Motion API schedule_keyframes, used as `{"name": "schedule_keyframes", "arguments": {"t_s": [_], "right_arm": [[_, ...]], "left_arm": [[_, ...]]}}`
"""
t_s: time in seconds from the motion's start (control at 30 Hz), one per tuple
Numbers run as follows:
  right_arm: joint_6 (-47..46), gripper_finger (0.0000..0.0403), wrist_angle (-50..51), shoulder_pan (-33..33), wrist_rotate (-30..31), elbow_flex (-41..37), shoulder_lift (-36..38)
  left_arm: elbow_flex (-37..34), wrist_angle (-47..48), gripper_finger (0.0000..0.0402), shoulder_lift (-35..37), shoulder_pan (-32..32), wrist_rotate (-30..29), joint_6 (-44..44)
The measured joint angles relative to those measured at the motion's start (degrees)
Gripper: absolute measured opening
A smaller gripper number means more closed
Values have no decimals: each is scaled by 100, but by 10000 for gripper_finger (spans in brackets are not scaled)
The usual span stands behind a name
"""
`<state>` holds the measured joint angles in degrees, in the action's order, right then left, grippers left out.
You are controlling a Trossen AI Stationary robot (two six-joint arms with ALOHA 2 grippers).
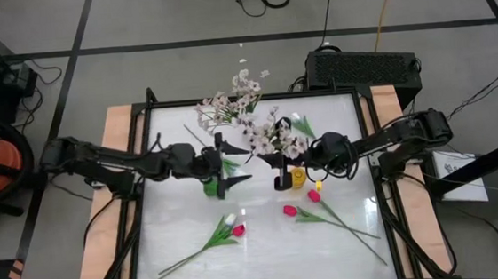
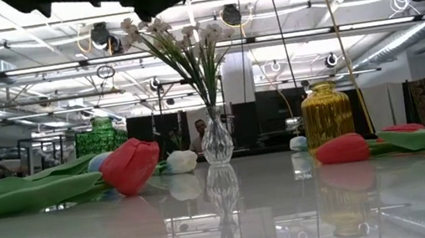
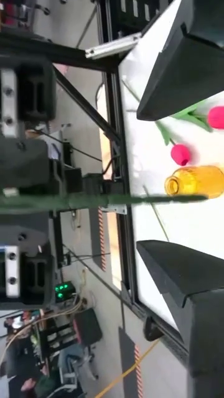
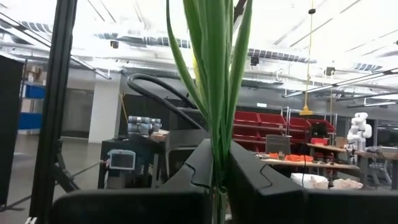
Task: Sort flowers into vase by color
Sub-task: Put the white flowers into the transparent vase
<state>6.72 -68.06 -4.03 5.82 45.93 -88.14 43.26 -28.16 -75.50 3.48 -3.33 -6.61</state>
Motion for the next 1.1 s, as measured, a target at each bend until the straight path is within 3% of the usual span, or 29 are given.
{"name": "schedule_keyframes", "arguments": {"t_s": [0.17, 0.33, 0.47, 0.7, 0.87, 1.1], "right_arm": [[53, 17, 74, 11, 0, 0, 1], [59, 18, 83, 22, 2, 2, 2], [146, 18, 98, 22, 2, 2, 2], [151, 18, 181, 22, 23, 2, 2], [193, 39, 502, 4, 27, 2, 4], [-288, 115, 1227, 163, 34, 7, 190]], "left_arm": [[103, 20, 327, -131, -14, 9, -20], [201, 66, 271, -129, -12, 48, -16], [206, 218, 200, -127, -12, -153, -130], [206, 318, 25, -125, -106, -376, -135], [206, 615, 21, -122, -165, -376, -170], [280, 1615, 10, 251, -336, -380, -139]]}}
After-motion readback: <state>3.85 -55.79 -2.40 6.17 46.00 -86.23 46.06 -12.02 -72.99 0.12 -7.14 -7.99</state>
